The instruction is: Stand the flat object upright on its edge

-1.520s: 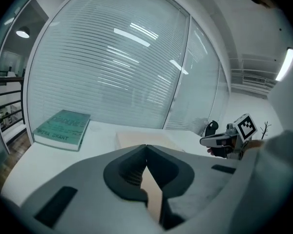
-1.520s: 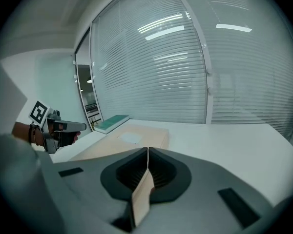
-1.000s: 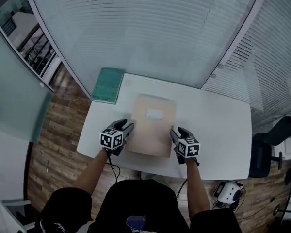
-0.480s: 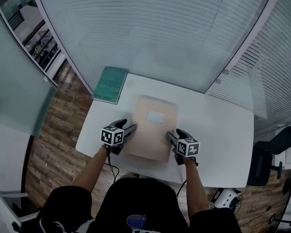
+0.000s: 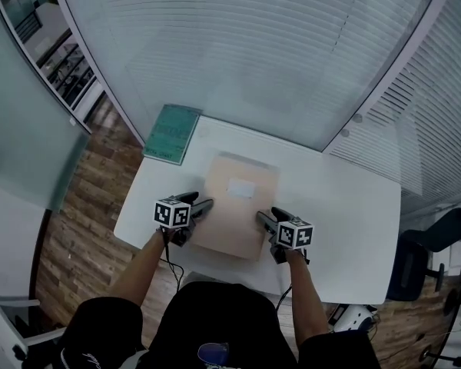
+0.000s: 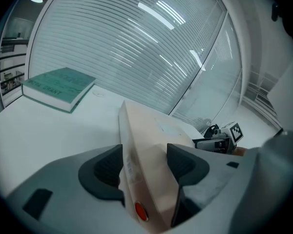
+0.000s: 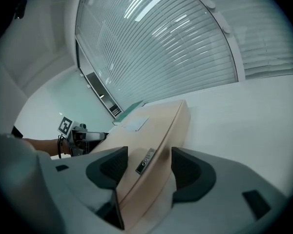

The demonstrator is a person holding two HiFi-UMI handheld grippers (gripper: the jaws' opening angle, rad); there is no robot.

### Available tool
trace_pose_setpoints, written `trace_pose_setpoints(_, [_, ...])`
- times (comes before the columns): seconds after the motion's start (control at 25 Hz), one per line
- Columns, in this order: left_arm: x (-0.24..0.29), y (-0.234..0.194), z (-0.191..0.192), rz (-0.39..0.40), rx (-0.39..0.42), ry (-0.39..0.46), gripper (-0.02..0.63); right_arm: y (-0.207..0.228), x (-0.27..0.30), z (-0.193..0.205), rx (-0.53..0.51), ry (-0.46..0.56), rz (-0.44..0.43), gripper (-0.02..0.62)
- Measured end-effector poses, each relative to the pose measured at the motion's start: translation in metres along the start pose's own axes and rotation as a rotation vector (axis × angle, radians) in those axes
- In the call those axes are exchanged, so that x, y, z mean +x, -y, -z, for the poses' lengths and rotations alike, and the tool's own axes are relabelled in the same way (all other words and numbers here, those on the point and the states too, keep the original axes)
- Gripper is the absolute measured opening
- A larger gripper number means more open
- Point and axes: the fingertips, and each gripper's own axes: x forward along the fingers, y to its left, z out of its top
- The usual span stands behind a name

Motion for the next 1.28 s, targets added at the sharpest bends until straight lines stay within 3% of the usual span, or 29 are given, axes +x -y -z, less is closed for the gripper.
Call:
trace_pose_setpoints(0.12, [0.001,0.003,0.002,0.006,-0.009,-0.011,0.261,-0.001,0.002,0.002,0.000,-0.006,-0.015,0.275])
trace_pose_setpoints(0.56, [0.002,0.005,0.000,-0.012,-0.052,0.023,0.256,-0.001,0.003,0.002,0.001,-0.002,-0.022,0.276])
trace_pose_setpoints(1.28, [-0.004,0.013,-0.007,-0.030,-0.026,0.034,0.255,-0.006,-0.001,-0.006,0.003,0.027,-0.022,0.275])
